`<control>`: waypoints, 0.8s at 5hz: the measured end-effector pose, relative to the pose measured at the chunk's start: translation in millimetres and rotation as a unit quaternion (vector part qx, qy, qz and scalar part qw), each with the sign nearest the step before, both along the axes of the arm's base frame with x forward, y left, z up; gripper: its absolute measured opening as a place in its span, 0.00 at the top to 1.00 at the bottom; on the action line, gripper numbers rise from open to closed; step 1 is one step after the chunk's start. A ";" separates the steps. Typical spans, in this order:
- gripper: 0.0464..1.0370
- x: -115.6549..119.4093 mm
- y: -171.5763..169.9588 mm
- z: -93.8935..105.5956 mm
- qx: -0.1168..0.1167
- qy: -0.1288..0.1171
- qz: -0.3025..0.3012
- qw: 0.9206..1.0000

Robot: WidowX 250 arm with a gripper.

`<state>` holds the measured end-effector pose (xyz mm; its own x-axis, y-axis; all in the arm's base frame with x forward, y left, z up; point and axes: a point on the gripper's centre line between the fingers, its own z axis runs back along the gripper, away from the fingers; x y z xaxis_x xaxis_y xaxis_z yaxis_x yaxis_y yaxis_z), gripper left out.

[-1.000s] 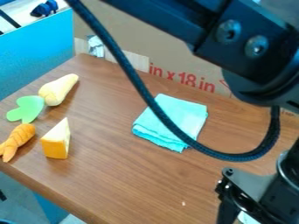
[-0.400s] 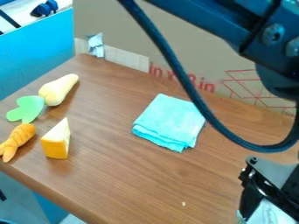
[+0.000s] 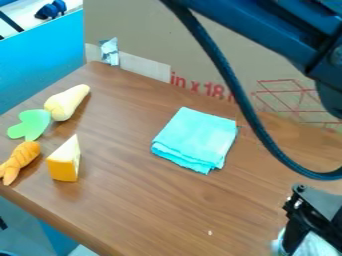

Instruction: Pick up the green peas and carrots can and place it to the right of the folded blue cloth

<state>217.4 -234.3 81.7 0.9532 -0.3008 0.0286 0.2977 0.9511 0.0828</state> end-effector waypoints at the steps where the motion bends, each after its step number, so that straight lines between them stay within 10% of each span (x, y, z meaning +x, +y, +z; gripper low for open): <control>1: 0.04 2.3 2.9 -0.5 -0.003 0.005 0.013 1.000; 4: 0.04 3.3 31.8 -0.2 0.045 -0.031 0.071 0.996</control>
